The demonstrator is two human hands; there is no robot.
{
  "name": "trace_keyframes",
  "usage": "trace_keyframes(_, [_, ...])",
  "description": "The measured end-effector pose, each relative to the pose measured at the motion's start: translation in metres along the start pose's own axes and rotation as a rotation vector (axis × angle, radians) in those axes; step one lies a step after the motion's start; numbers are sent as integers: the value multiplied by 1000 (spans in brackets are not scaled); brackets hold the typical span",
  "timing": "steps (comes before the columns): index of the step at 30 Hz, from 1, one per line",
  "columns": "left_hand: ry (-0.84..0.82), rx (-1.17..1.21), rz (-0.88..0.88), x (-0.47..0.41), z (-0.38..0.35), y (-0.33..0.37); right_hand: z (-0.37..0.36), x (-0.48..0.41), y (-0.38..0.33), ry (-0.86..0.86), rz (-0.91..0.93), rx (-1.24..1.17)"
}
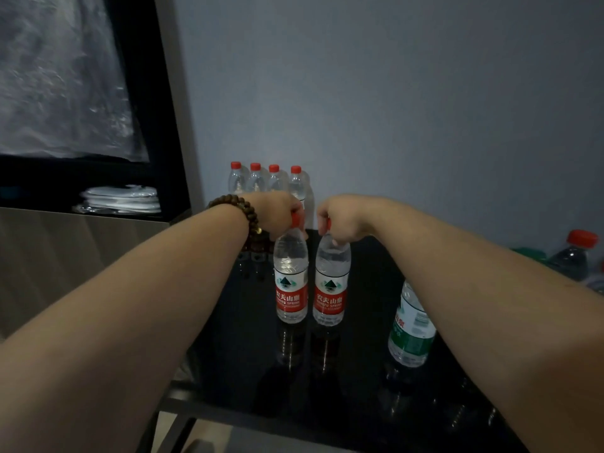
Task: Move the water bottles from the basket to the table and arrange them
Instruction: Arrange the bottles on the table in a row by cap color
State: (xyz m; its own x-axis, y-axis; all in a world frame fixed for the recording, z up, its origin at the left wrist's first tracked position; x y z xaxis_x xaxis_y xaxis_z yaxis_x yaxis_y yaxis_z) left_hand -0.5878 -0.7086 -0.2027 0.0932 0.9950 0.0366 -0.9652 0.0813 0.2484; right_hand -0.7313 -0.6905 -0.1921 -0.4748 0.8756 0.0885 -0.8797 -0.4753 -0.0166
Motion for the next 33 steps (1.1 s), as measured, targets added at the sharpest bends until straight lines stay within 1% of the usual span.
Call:
trace_keyframes(4, [73, 46, -36, -1, -10, 13, -3, 3, -2, 0, -11, -22])
trace_keyframes(7, [114, 68, -1, 0, -11, 14, -3, 5, -3, 7, -20, -32])
trace_keyframes(10, [122, 105, 65, -1, -16, 10, -4, 6, -3, 25, -31, -52])
trace_keyframes(14, [144, 103, 104, -2, -21, 10, -6, 6, -4, 40, -50, -65])
trace_keyframes(20, [136, 138, 111, 1, -24, 13, -8, 11, -5, 45, -83, -103])
trace_keyframes(22, [149, 253, 116, 3, -25, 8, -15, 12, -1, 51, -128, -247])
trace_keyframes(25, [236, 504, 149, 15, -32, -7, -35, 9, 8, 67, -266, -609])
trace_keyframes(26, [235, 580, 177, 19, -42, -15, -48, 7, 10, 83, -324, -721])
trace_keyframes(28, [144, 656, 246, 29, -78, -29, -83, 7, 13, 160, -461, -914])
trace_keyframes(30, [60, 665, 288, 37, -123, -39, -126, 12, 14, 225, -572, -985])
trace_keyframes(31, [45, 671, 301, 40, -146, -43, -148, 17, 12, 233, -590, -984])
trace_keyframes(32, [66, 703, 303, 43, -165, -45, -167, 21, 10, 239, -594, -977])
trace_keyframes(33, [122, 752, 305, 48, -180, -44, -184, 25, 8, 244, -588, -960])
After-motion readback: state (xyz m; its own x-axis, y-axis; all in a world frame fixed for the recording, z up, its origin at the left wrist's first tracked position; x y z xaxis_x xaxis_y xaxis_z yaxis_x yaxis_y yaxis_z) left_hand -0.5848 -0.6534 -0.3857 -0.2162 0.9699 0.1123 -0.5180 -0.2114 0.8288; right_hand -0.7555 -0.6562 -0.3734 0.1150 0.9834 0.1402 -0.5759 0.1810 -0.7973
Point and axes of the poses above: each hand's wrist, its own x-axis away from the middle knuckle, its own z-axis out of the back of the hand, y = z × x, the point moved 4 cm from there along -x, towards the middle knuckle, and after that the axes turned 8 degrees about x, right-handed, at the moved point
